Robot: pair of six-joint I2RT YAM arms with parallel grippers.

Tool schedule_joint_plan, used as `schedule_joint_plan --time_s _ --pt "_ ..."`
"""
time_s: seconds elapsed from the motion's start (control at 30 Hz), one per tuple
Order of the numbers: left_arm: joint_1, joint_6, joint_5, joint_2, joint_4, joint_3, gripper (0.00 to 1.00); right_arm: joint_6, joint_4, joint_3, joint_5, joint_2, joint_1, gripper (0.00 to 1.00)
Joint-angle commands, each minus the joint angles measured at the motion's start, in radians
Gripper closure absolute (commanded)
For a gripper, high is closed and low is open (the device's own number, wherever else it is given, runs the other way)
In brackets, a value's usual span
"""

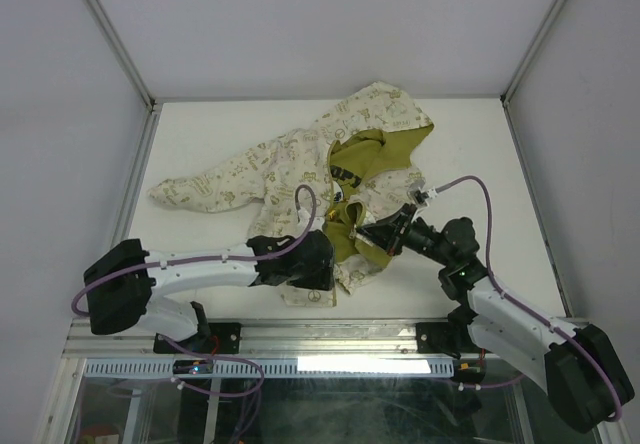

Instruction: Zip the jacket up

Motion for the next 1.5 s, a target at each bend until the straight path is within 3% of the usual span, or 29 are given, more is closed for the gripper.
schedule_joint_plan --time_s 0.0,0.4,0.83,0.93,1.2,1.47 --pt "-0.043 -0.056 -0.129 0.104 -0.174 0.122 0.4 -0.023 0.031 -0.008 0.027 -0.037 -0.008 1.0" --pt "-0.106 -0.114 -0.178 0.314 -0.34 0.278 0.39 -0.014 0.026 -0.022 0.021 -0.057 -0.024 1.0" --pt "-0.115 -0.132 -0.134 0.407 -0.354 0.272 0.36 -0.011 -0.004 -0.02 0.03 -0.067 -0.039 1.0" --pt "-0.115 -0.139 -0.137 0.431 -0.345 0.249 0.43 -0.011 -0.01 -0.017 0.033 -0.056 -0.039 1.0" --pt "-0.112 -0.157 -0.206 0.382 -0.252 0.156 0.77 -0.013 -0.035 -0.006 0.035 -0.052 -0.042 1.0" --pt "-0.106 -0.098 -0.326 0.153 -0.105 0.101 1.0 -0.013 -0.087 0.029 0.035 -0.04 -0.042 1.0"
